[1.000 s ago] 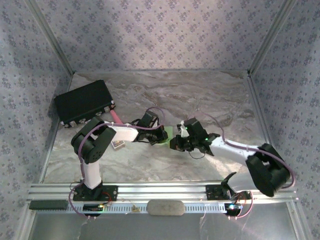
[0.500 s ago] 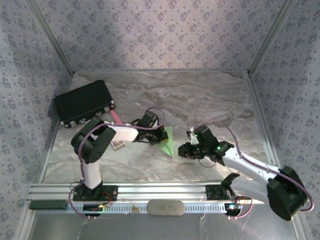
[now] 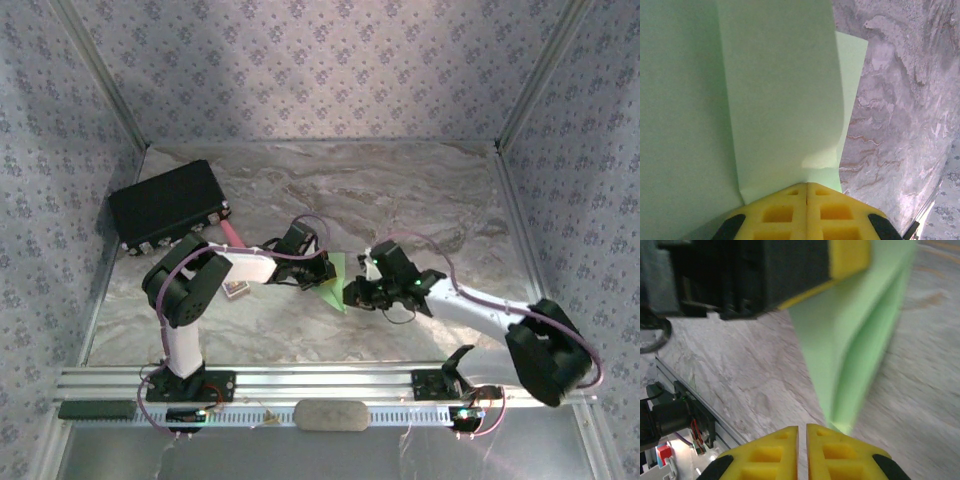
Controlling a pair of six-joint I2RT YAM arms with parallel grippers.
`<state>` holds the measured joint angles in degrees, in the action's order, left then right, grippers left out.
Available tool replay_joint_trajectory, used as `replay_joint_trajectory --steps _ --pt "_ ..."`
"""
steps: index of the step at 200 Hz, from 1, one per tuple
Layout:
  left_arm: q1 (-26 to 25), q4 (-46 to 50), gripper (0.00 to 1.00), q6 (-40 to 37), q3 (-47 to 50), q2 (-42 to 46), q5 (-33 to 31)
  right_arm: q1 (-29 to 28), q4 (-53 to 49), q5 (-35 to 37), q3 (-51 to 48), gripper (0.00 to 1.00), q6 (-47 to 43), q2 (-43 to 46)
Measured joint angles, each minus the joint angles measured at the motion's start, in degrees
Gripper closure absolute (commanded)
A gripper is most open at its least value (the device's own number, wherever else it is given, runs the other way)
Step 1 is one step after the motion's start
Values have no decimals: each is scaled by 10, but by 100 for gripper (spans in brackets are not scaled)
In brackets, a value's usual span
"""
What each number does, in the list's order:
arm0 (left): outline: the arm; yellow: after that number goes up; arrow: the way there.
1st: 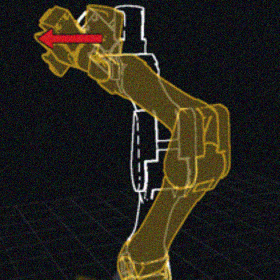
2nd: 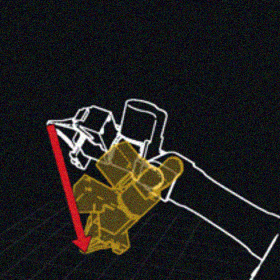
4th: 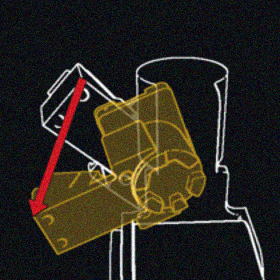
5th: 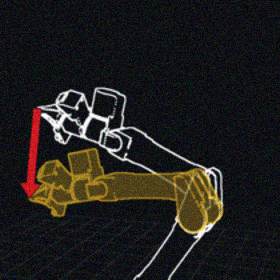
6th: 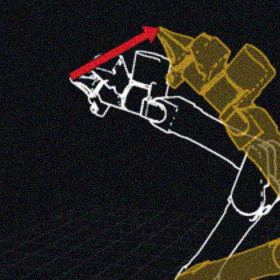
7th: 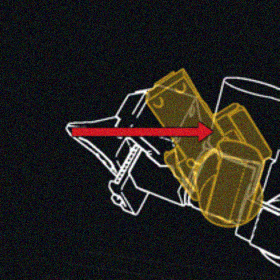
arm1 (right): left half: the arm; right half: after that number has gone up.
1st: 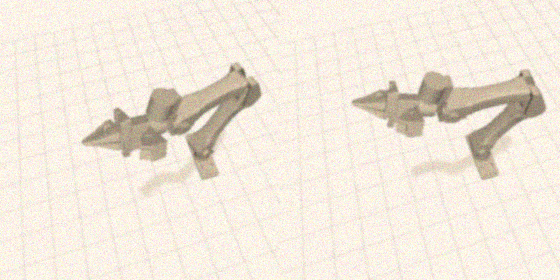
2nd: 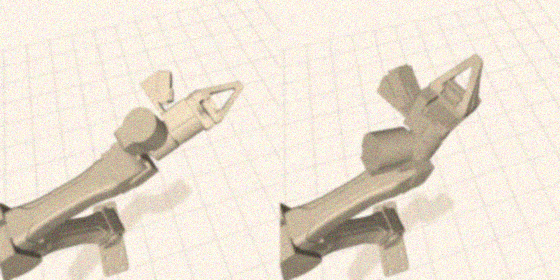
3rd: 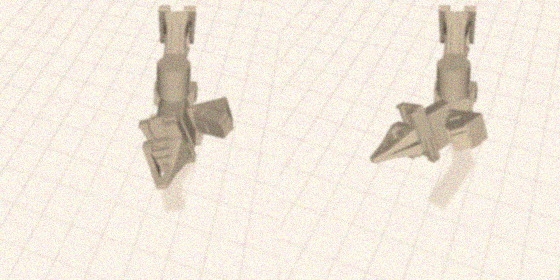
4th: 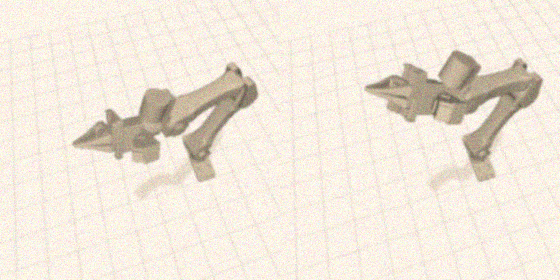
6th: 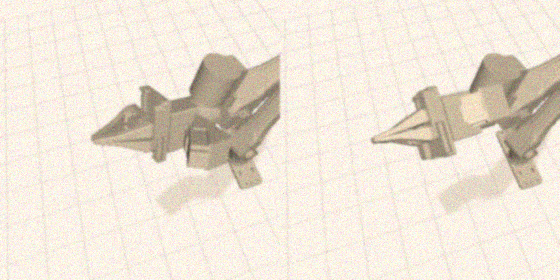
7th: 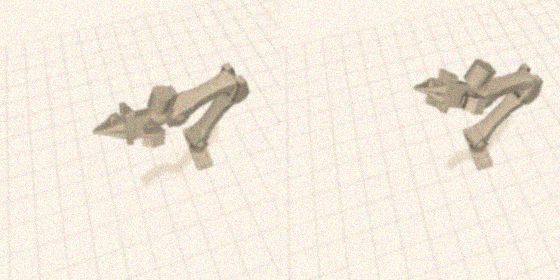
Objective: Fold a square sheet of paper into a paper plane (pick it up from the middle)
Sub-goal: Fourth fold the wing at the center of the table.
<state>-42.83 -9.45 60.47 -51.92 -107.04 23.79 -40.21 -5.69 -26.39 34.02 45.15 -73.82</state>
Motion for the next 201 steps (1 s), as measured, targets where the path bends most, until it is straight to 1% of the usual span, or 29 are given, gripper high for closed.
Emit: replay_joint_trajectory --steps 35,56,75,106,132,174,201 --pt "0 0 98 0 0 0 0 -17 16 9 49 89 -11 -77" --pt "0 0 98 0 0 0 0 -25 4 31 51 90 -20 -108" --pt "0 0 98 0 0 0 0 -30 2 38 34 90 -22 -116" --pt "0 0 98 0 0 0 2 -37 26 39 -32 90 -8 -89" --pt "0 0 99 0 0 0 2 -38 31 41 -62 89 4 -52" --pt "0 0 98 0 0 0 2 -38 21 45 -81 89 12 -22" --pt "0 0 98 0 0 0 2 -38 5 48 -81 90 16 23"
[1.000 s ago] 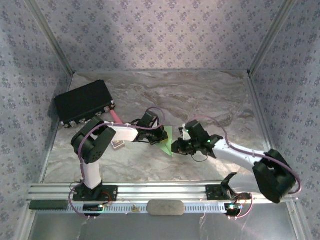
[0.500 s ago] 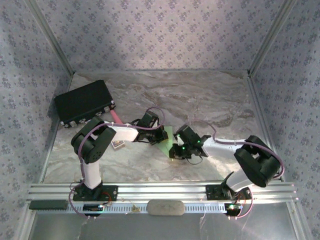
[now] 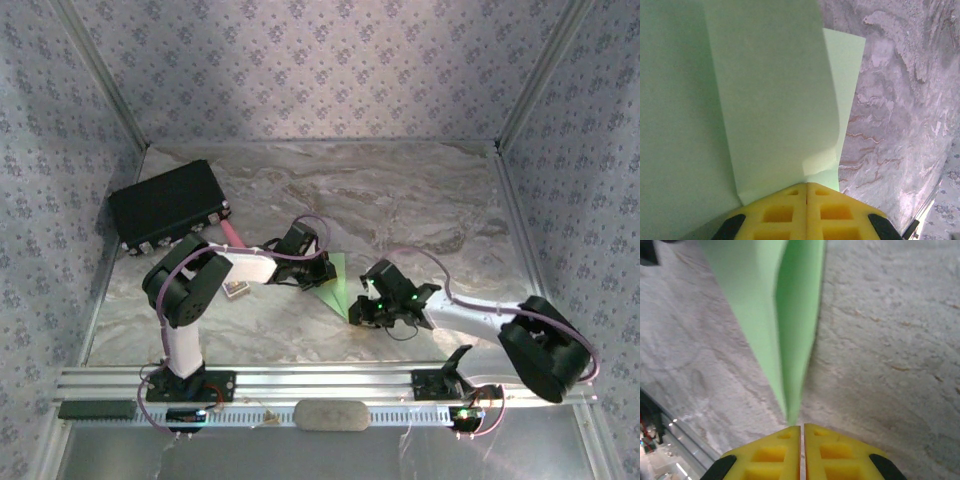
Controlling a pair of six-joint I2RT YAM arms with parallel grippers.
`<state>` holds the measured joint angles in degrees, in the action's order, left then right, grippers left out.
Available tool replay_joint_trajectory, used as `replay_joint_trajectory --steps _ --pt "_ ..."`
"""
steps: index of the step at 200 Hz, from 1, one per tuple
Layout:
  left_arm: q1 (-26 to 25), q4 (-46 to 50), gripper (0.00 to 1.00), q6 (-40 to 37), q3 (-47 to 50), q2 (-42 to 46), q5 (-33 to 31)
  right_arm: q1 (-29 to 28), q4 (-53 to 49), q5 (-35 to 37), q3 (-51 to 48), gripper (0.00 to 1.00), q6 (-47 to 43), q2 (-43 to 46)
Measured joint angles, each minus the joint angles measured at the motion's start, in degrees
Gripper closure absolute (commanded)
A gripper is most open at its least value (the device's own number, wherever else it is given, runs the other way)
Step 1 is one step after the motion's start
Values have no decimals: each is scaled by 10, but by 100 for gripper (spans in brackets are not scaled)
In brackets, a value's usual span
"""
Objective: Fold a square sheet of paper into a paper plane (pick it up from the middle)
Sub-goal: Fourth fold the wing at the center of the table.
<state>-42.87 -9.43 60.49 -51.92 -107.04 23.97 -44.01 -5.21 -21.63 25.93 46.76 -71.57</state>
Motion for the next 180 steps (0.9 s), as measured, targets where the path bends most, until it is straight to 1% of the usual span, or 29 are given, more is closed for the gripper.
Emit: replay_joint_trajectory --steps 17,35,73,96,113,132,155,180 --pt "0 0 99 0 0 0 0 2 0 -3 7 90 1 20" --pt "0 0 99 0 0 0 0 5 11 -9 23 90 3 13" --pt "0 0 99 0 0 0 0 10 57 -33 75 90 4 -82" --pt "0 0 99 0 0 0 0 10 74 -42 82 90 4 -126" --pt "0 0 99 0 0 0 0 12 87 -45 66 90 4 -138" --pt "0 0 99 0 0 0 1 14 115 -56 23 90 6 -137" --pt "-1 -2 99 0 1 0 2 17 161 -64 -9 90 9 -124" --pt "-4 -4 99 0 1 -1 3 17 174 -67 -34 90 13 -101"
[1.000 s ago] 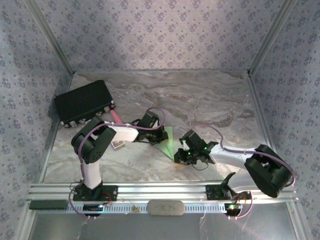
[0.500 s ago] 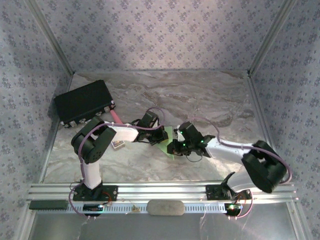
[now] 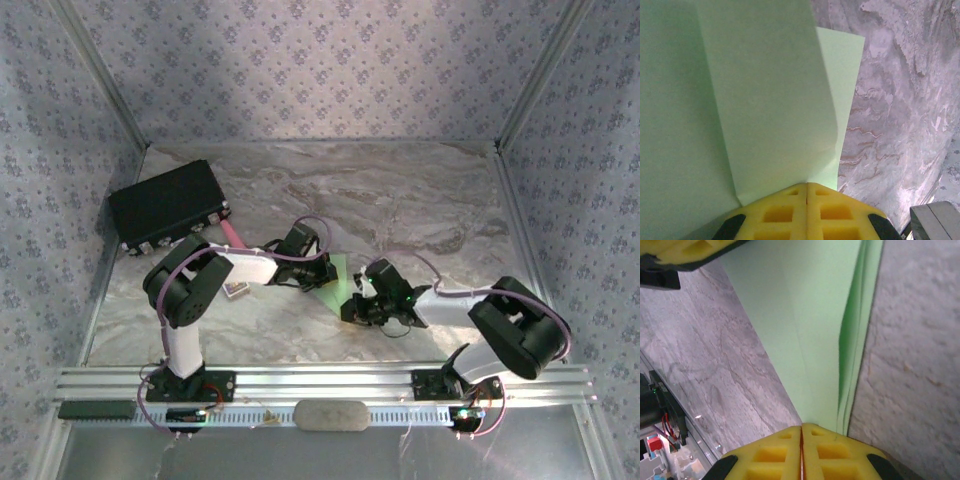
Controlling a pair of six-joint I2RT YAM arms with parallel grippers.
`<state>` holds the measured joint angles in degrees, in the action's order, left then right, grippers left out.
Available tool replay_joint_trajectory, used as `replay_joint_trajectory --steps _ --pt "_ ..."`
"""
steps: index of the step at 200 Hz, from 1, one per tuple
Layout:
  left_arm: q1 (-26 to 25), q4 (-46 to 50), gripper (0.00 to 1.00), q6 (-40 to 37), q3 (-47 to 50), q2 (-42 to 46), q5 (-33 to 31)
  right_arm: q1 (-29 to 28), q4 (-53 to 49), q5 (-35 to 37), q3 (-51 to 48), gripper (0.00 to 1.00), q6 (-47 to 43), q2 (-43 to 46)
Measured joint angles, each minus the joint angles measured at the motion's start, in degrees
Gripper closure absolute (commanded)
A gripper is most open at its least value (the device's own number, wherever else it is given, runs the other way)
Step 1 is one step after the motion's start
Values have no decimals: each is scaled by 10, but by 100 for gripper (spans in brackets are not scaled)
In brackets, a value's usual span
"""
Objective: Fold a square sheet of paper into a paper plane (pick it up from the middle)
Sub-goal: Fourth fold the wing at the center of the table.
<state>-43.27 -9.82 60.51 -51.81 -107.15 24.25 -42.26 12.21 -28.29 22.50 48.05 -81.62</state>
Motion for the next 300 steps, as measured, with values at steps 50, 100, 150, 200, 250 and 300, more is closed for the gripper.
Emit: replay_joint_trajectory --steps 50,100,150,200,250,300 --pt "0 -6 99 0 3 0 0 2 -66 0 -34 90 0 74" --pt "0 -14 99 2 6 0 0 40 -170 2 -14 90 -6 199" --pt "0 -14 99 2 6 0 0 61 -174 -3 88 91 -20 118" --pt "0 -14 99 2 6 0 0 41 -149 5 152 91 -22 -19" --pt "0 -14 98 2 6 0 0 31 -128 8 173 91 -22 -75" --pt "0 -14 98 2 6 0 0 31 -119 22 154 92 -20 -94"
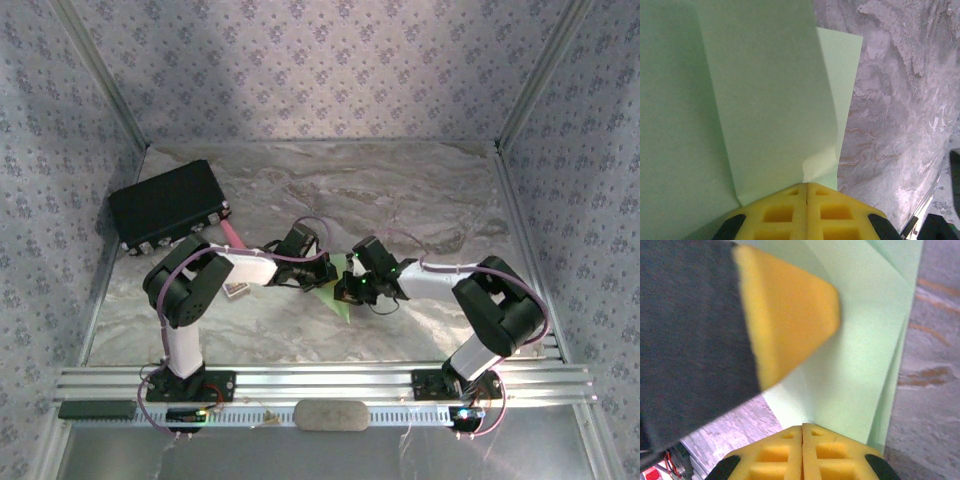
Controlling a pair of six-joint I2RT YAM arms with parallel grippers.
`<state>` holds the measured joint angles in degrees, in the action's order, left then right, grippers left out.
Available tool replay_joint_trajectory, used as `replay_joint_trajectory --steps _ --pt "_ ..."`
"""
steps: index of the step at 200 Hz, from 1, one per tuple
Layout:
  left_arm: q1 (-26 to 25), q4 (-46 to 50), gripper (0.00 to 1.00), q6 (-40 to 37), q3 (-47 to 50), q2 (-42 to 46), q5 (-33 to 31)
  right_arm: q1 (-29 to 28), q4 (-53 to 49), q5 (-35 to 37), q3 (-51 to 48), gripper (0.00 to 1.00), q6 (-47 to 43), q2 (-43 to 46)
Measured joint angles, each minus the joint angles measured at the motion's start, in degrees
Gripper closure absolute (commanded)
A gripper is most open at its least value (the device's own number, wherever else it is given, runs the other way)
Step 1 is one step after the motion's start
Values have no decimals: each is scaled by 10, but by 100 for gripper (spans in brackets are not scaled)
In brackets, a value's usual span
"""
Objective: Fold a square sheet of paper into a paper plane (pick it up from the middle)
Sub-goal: Fourth fold the wing at the center of the table.
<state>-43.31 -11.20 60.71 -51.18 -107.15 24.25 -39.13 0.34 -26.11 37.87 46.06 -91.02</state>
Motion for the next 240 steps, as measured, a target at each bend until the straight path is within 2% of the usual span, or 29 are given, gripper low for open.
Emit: replay_joint_trajectory --steps 91,132,161,240 --pt "2 33 90 -17 -4 21 -7 14 104 -29 -68 97 10 8" --pt "1 39 94 -27 -4 69 -11 26 112 -52 -72 99 -1 4" --pt "-6 42 96 -27 -3 72 -10 34 114 -68 -72 99 -11 -1" --pt "-14 45 96 -31 -12 5 9 47 108 -88 -73 99 -31 -3"
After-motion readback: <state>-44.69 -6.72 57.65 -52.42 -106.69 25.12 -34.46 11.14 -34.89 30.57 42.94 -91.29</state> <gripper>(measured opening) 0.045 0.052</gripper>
